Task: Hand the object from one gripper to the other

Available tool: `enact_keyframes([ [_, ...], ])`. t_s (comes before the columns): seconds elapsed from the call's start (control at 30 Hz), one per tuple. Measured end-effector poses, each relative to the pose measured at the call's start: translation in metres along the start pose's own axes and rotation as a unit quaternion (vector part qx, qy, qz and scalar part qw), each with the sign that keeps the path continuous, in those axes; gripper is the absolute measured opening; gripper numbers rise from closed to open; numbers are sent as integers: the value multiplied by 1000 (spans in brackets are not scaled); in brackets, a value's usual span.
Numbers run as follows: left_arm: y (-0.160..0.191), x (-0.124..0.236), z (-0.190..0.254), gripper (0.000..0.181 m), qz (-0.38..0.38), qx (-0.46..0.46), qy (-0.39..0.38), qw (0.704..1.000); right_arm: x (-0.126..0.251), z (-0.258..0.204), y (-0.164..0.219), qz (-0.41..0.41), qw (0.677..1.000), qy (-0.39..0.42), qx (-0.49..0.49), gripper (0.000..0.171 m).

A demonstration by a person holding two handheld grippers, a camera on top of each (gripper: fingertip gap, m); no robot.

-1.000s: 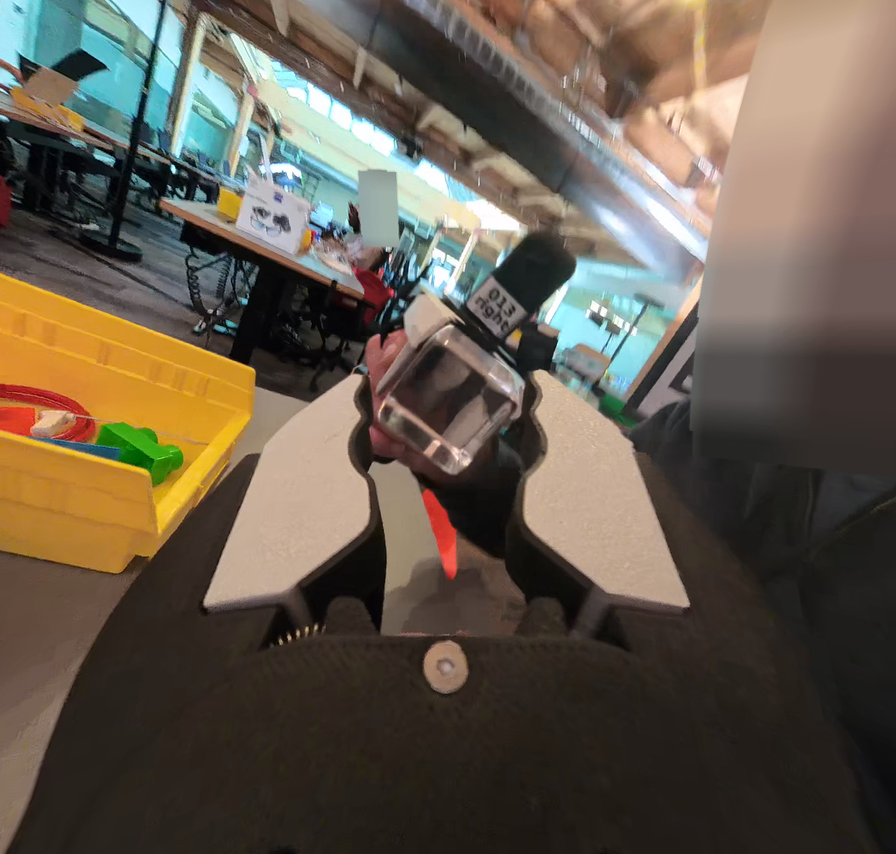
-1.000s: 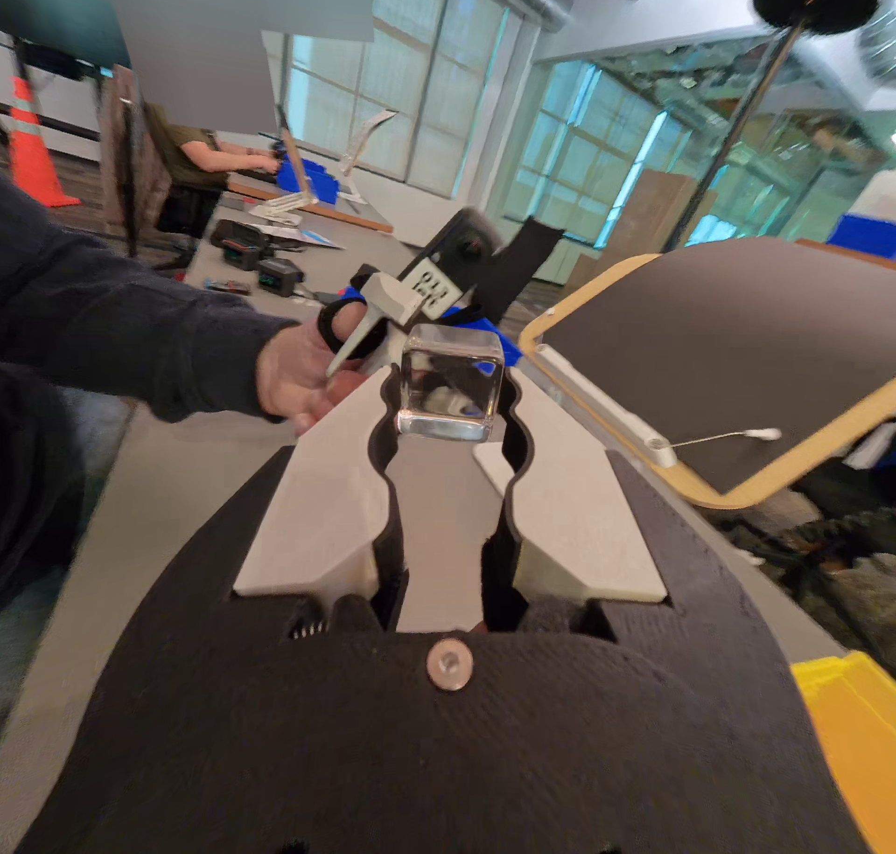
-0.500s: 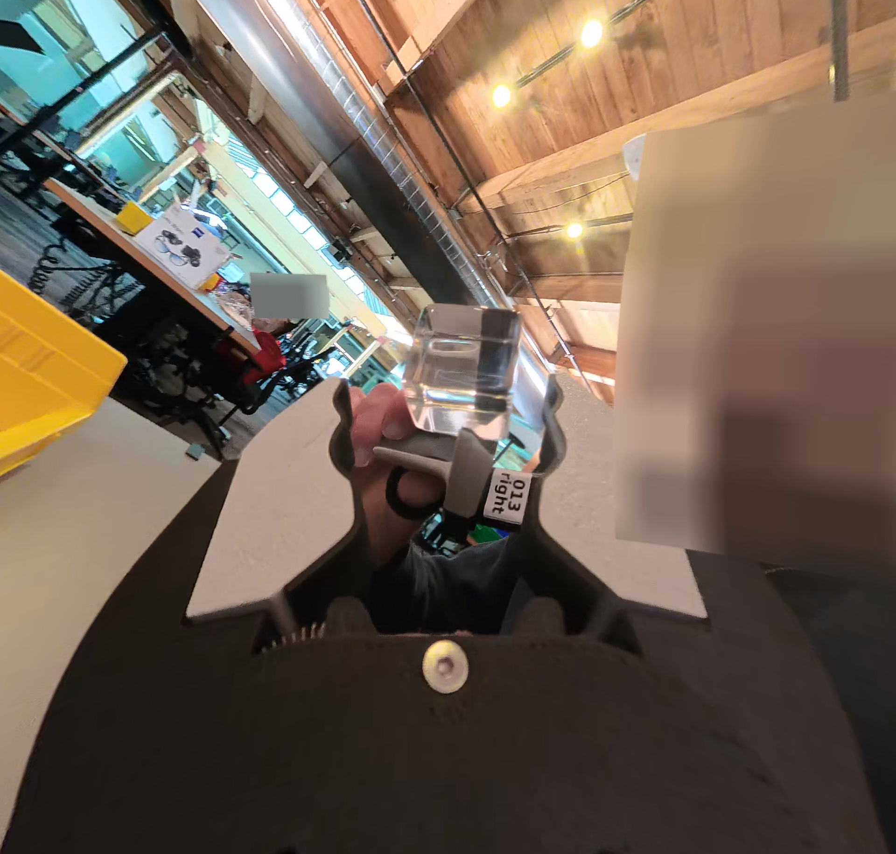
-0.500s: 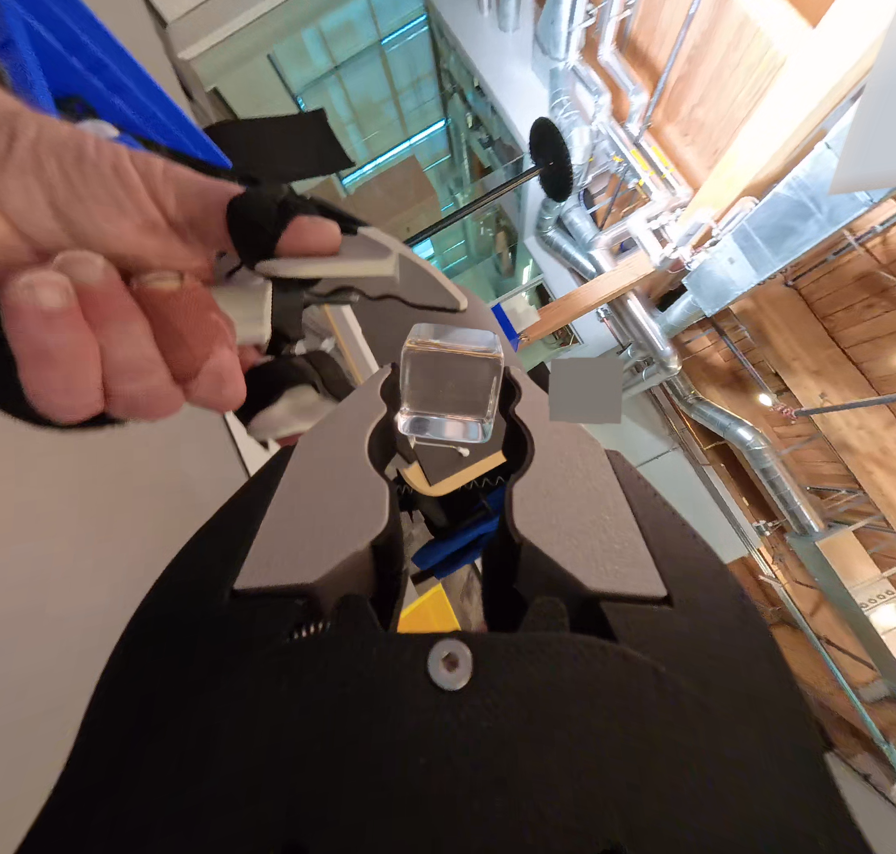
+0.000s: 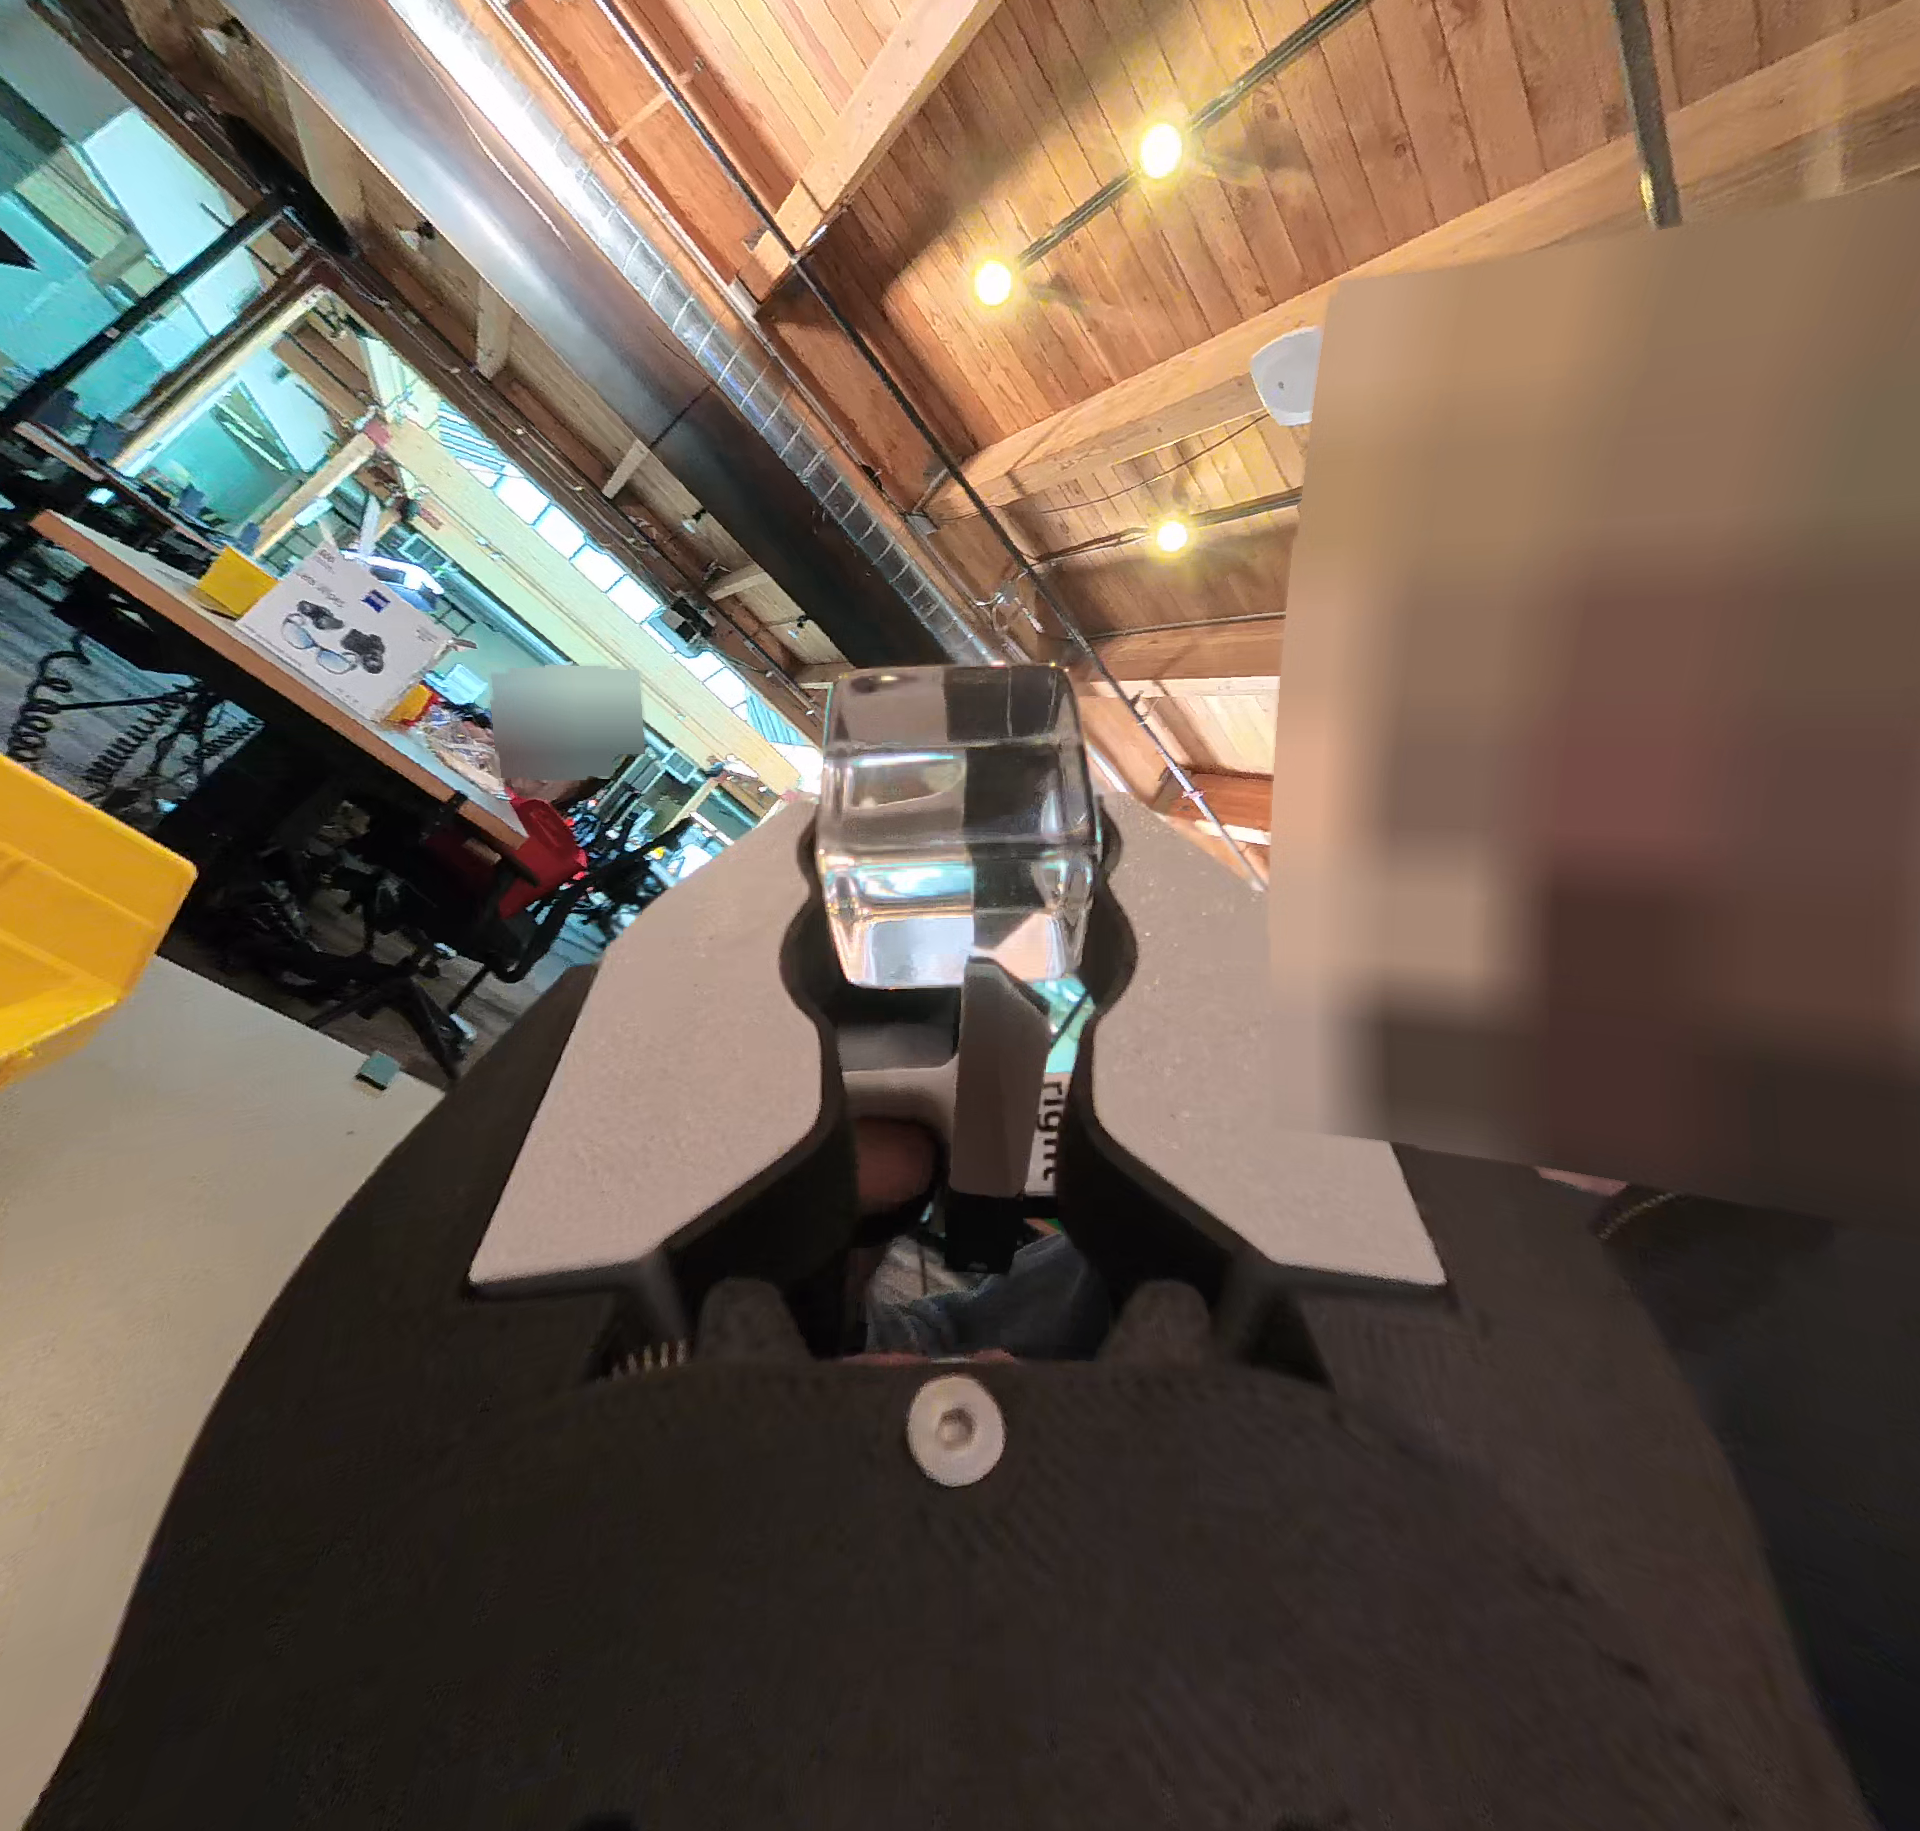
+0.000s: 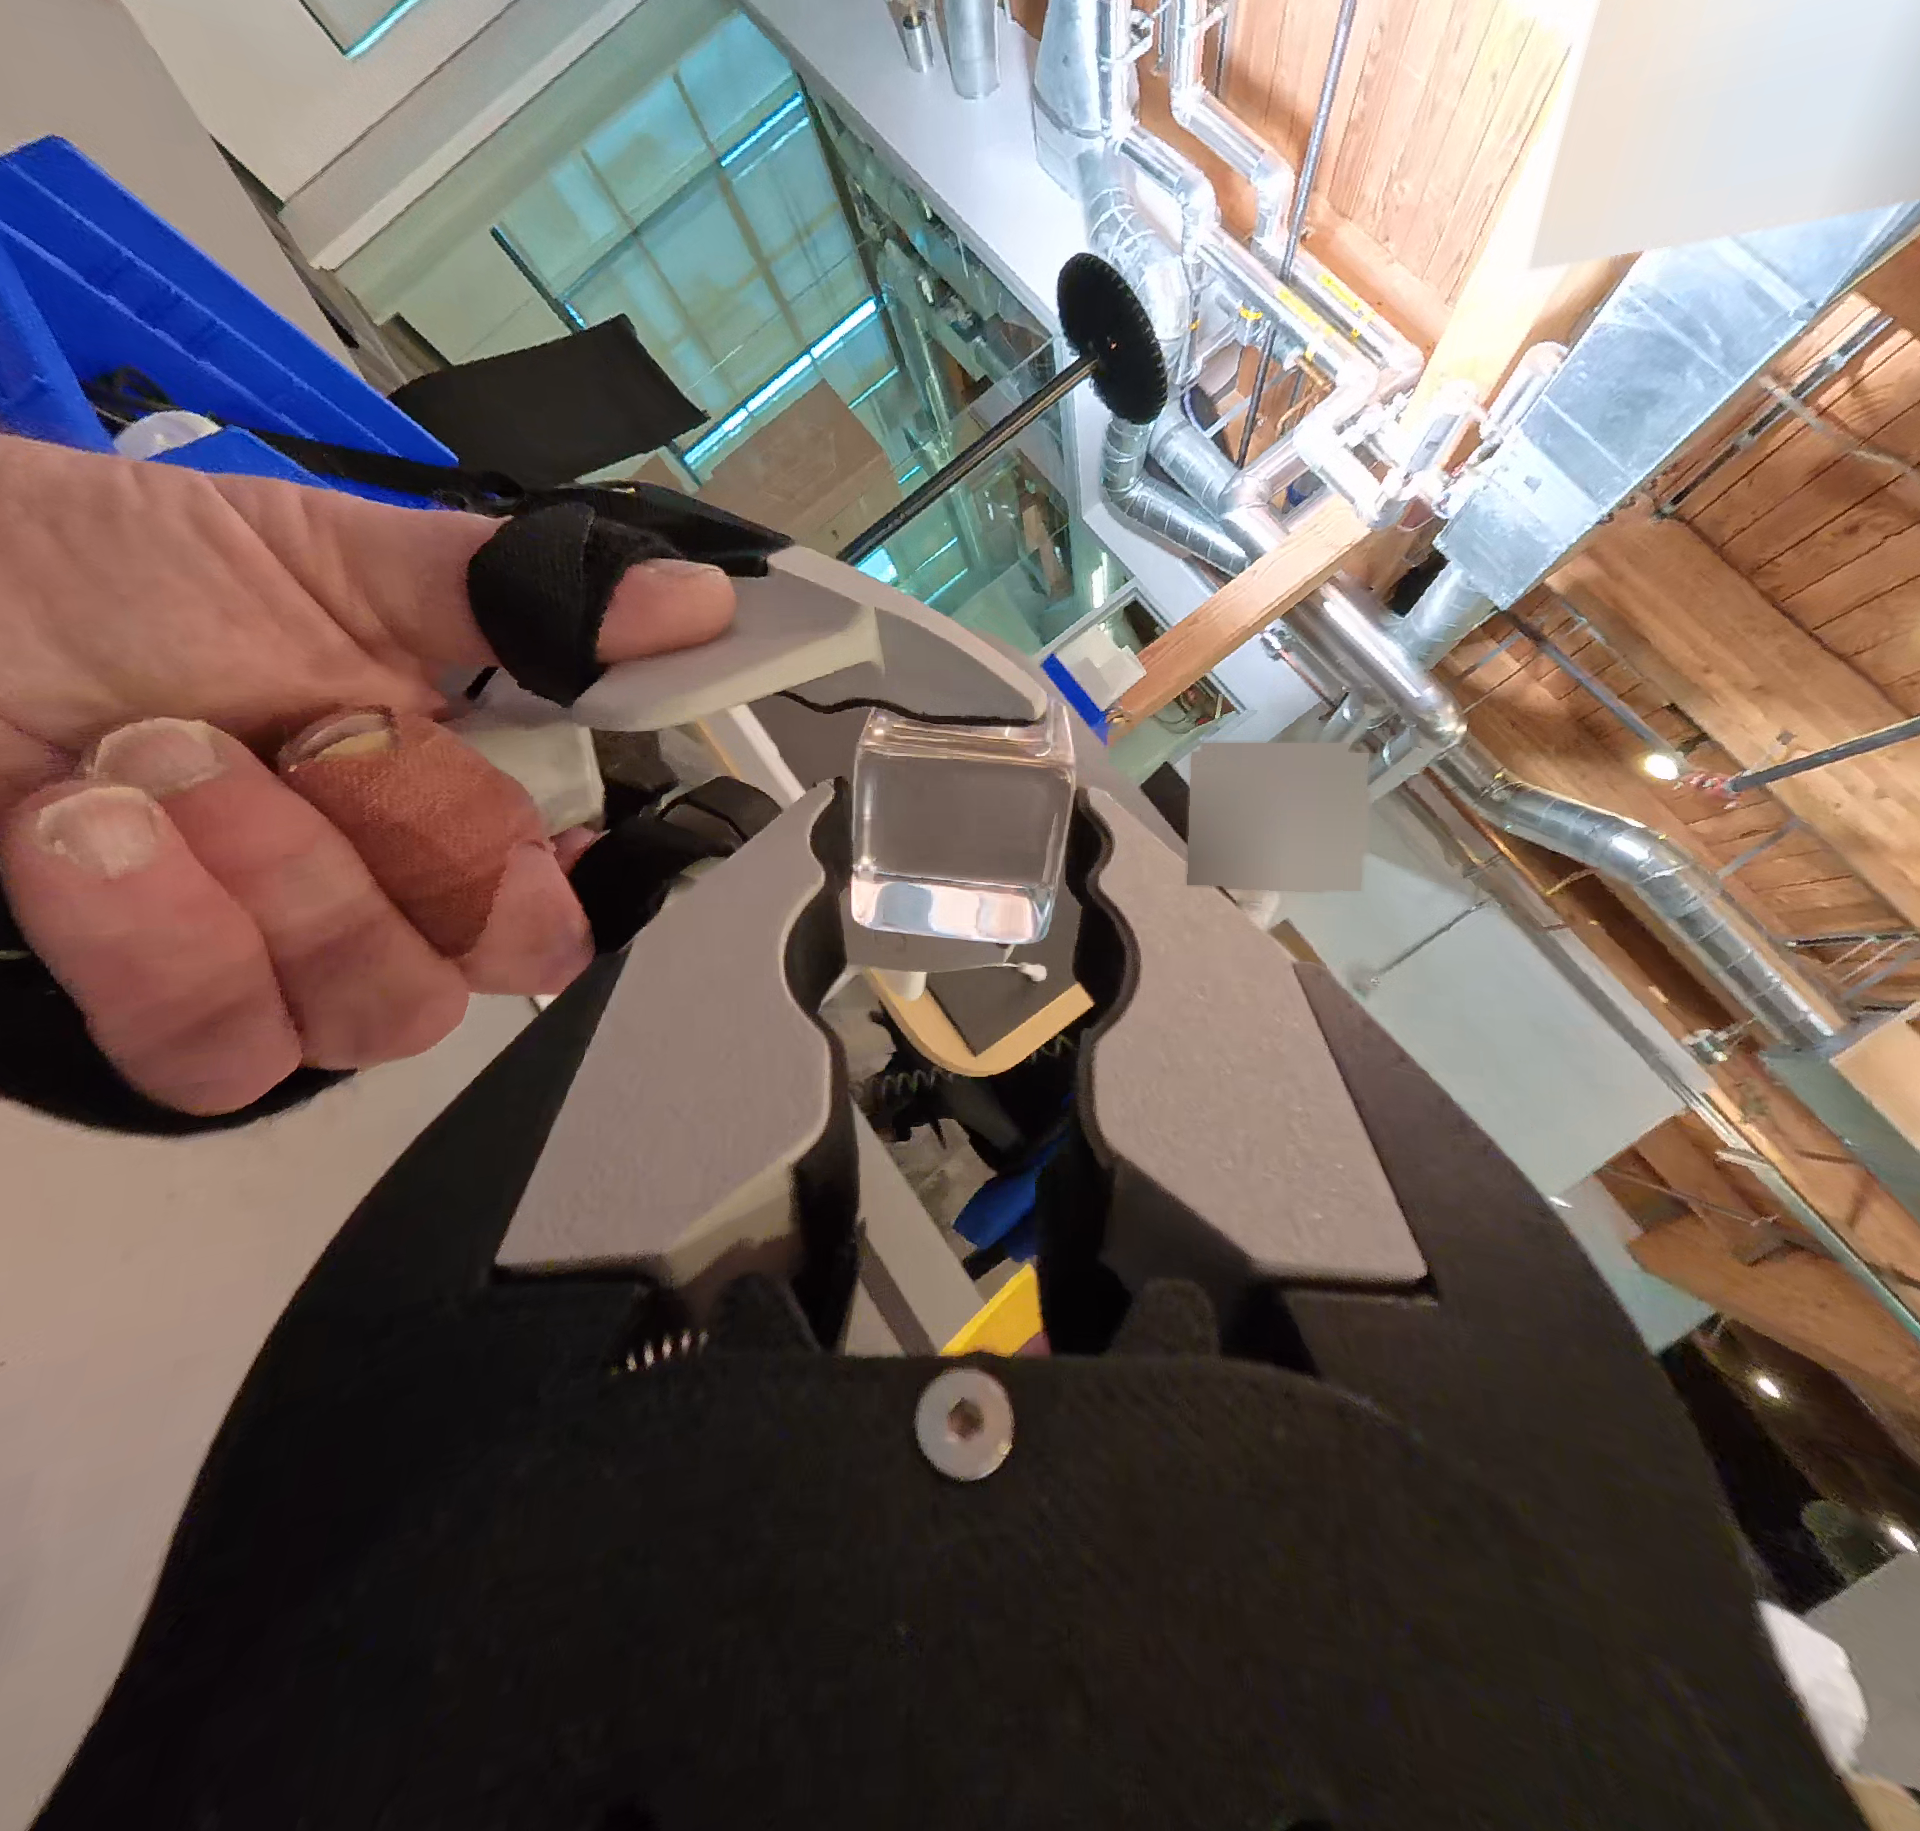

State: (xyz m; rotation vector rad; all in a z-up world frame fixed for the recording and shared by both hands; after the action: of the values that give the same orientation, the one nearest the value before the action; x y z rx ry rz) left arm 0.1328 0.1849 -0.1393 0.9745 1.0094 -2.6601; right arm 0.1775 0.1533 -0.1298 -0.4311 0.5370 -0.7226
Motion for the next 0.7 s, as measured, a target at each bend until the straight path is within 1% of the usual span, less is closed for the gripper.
enact_keyframes([
  [0.03,0,2,-1,45,-7,-6,-7,1000,1,-2,-1,7,1000,-13,-6,42],
  [0.2,-6,10,-1,44,-106,-60,-59,991,13,-3,-1,18,991,-122,-57,50],
  [0.27,-8,13,1,44,-161,-98,-80,979,16,1,2,18,982,-163,-91,51],
  [0.37,-11,15,7,44,-244,-147,-94,954,17,10,6,19,972,-204,-119,59],
  [0.43,-10,16,11,44,-302,-170,-93,933,17,11,6,20,969,-231,-89,60],
  [0.57,-8,13,20,45,-369,-155,-49,915,14,3,1,15,961,-277,11,61],
  [0.63,-6,13,21,45,-407,-148,-36,900,14,3,-2,15,956,-290,40,61],
  [0.7,-9,14,23,44,-430,-145,-30,891,14,4,-4,16,951,-303,58,60],
])
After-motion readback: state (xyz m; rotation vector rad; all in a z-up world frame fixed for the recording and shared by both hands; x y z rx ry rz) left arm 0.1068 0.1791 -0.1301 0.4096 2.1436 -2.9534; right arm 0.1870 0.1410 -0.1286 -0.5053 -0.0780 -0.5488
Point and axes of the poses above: each gripper's, where its closed fingertips meet, x back along the fingers, y out of its underside, z = x × y across the jaws, the point moved 5 cm from there along x, back along the fingers, and after that the axes turned 2 degrees about y, right-handed, at the moved point
